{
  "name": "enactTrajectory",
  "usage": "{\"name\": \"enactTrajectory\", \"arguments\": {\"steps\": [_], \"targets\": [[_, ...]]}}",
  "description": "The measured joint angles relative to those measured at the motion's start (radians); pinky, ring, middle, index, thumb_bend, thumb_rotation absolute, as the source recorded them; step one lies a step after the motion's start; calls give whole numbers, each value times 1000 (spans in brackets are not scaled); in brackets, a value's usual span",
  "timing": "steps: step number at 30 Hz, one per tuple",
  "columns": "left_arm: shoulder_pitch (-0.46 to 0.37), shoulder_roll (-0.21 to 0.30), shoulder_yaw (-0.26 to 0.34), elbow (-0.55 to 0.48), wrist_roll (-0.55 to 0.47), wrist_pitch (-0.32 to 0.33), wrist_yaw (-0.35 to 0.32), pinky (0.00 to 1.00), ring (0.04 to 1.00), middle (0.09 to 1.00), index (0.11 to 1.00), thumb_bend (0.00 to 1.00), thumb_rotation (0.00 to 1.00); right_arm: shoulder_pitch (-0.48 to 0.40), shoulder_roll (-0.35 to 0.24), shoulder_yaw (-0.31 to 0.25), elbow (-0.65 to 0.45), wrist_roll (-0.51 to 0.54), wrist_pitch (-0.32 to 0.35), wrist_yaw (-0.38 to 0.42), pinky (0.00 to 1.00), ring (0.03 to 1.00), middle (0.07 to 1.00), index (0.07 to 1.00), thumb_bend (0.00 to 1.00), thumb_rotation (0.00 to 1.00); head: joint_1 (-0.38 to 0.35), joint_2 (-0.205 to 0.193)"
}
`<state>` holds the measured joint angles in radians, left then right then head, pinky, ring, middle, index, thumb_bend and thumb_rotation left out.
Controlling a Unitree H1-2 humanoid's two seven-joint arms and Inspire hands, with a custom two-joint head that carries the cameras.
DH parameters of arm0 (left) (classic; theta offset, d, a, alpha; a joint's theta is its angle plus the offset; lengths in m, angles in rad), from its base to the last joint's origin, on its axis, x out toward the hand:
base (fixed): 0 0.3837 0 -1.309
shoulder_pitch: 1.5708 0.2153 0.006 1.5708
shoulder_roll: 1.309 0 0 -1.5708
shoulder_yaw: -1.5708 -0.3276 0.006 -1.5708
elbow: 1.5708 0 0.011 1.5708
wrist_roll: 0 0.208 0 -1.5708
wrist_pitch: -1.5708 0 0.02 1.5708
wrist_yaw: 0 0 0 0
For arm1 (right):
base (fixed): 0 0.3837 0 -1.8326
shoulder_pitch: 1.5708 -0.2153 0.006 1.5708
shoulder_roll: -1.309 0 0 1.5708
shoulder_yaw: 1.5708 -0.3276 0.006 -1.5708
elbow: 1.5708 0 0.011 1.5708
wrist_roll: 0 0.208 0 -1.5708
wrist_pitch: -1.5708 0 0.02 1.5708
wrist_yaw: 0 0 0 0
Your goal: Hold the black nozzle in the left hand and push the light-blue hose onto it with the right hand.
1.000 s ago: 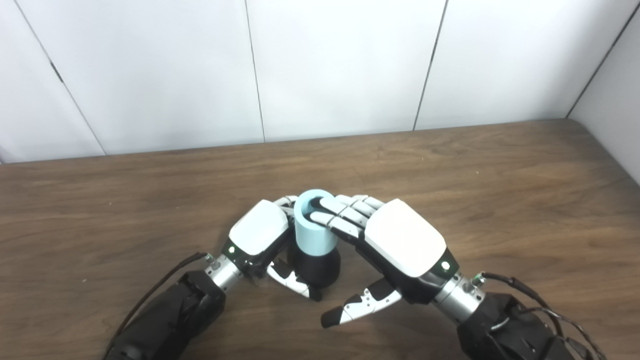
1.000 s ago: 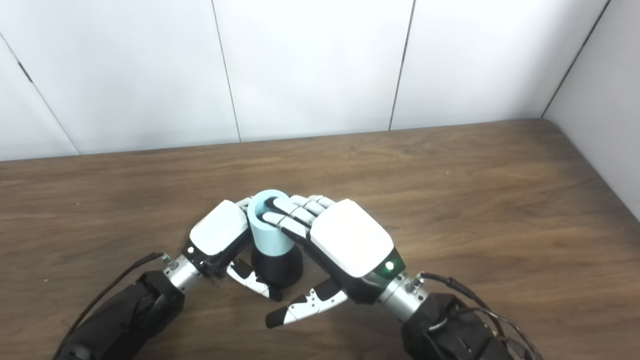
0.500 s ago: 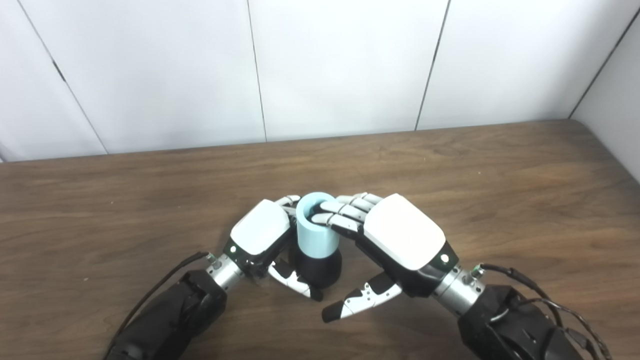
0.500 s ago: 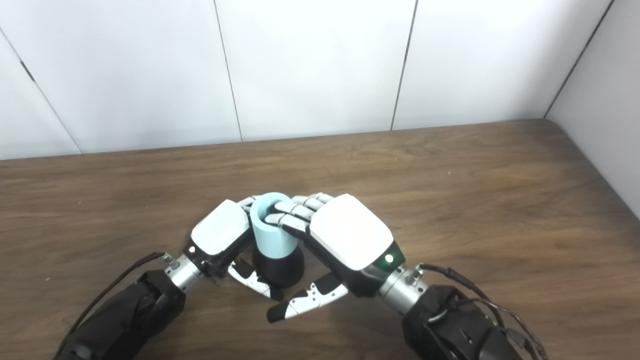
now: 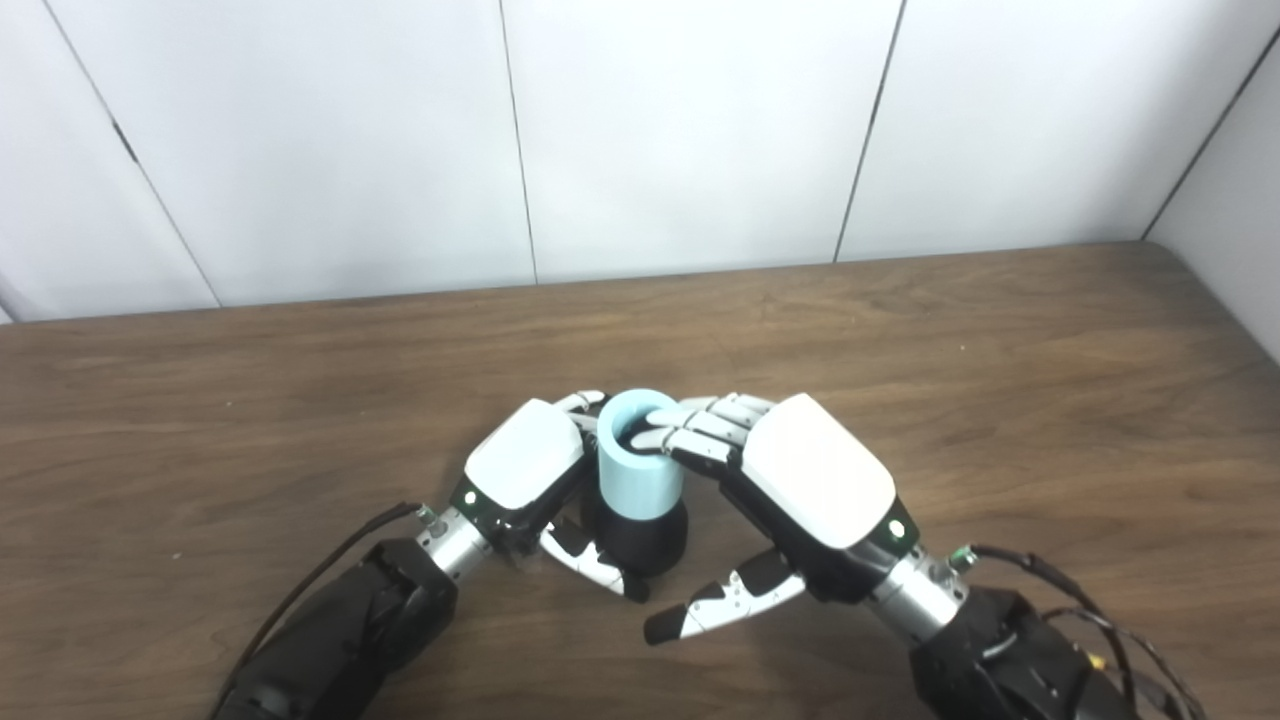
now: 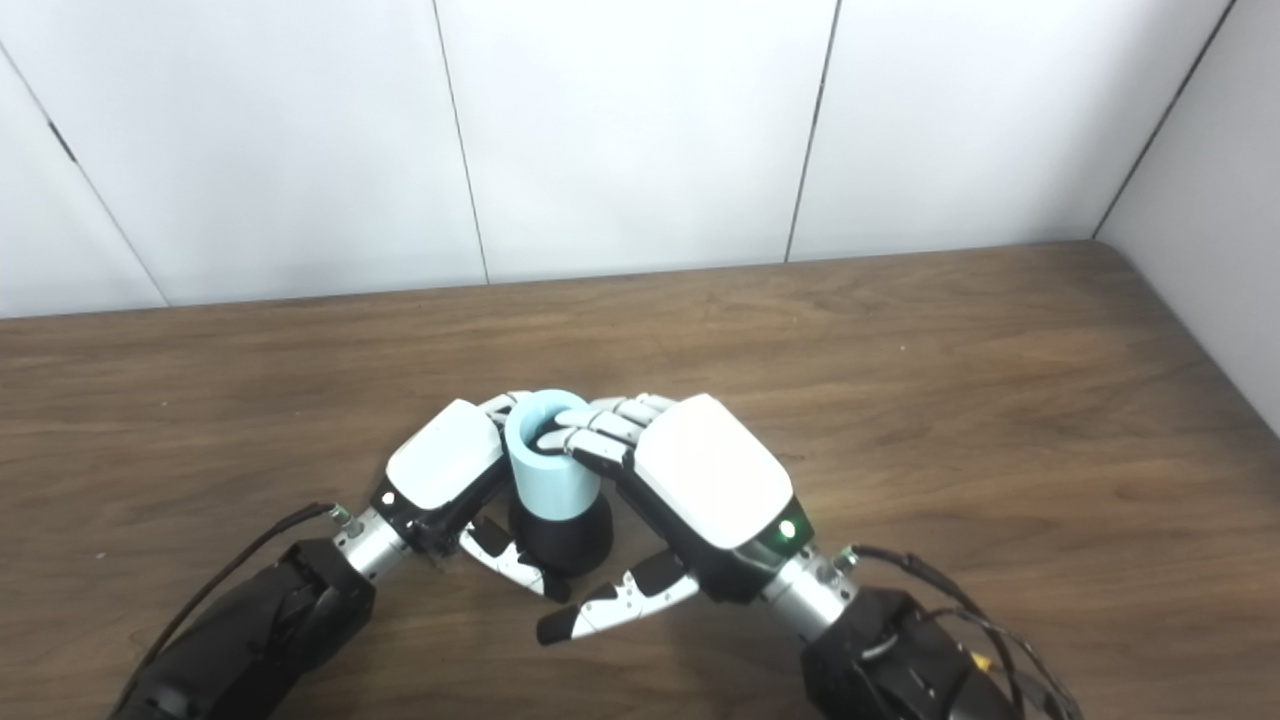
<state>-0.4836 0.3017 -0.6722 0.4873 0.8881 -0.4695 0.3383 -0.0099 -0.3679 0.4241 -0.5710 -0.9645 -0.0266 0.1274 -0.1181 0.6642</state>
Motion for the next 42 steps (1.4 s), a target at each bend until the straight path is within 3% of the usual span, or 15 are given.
{"name": "enactTrajectory", "arguments": {"steps": [6,17,25,32,42], "targets": [[-1,-1,0,4,0,-1,2,819,502,435,512,501,0,9,4,7,-1,0,0,13,826,972,986,954,808,763,3,-3],[-10,-8,-3,20,1,-3,8,804,489,414,478,502,0,-9,50,-5,14,-1,-4,17,845,991,978,953,789,797,2,-6],[-13,-10,-6,22,1,-3,8,827,485,412,518,499,0,-27,83,-32,30,-4,-21,14,877,1000,1000,999,775,845,3,-6],[-15,-12,-7,22,3,-3,8,824,502,437,513,501,0,-27,115,-68,57,-14,-60,-20,802,949,936,923,734,826,0,-6],[-19,-15,-8,25,5,-2,8,830,510,459,496,503,0,-9,141,-154,78,-23,-140,-120,962,1000,1000,1000,738,877,-2,-9]]}}
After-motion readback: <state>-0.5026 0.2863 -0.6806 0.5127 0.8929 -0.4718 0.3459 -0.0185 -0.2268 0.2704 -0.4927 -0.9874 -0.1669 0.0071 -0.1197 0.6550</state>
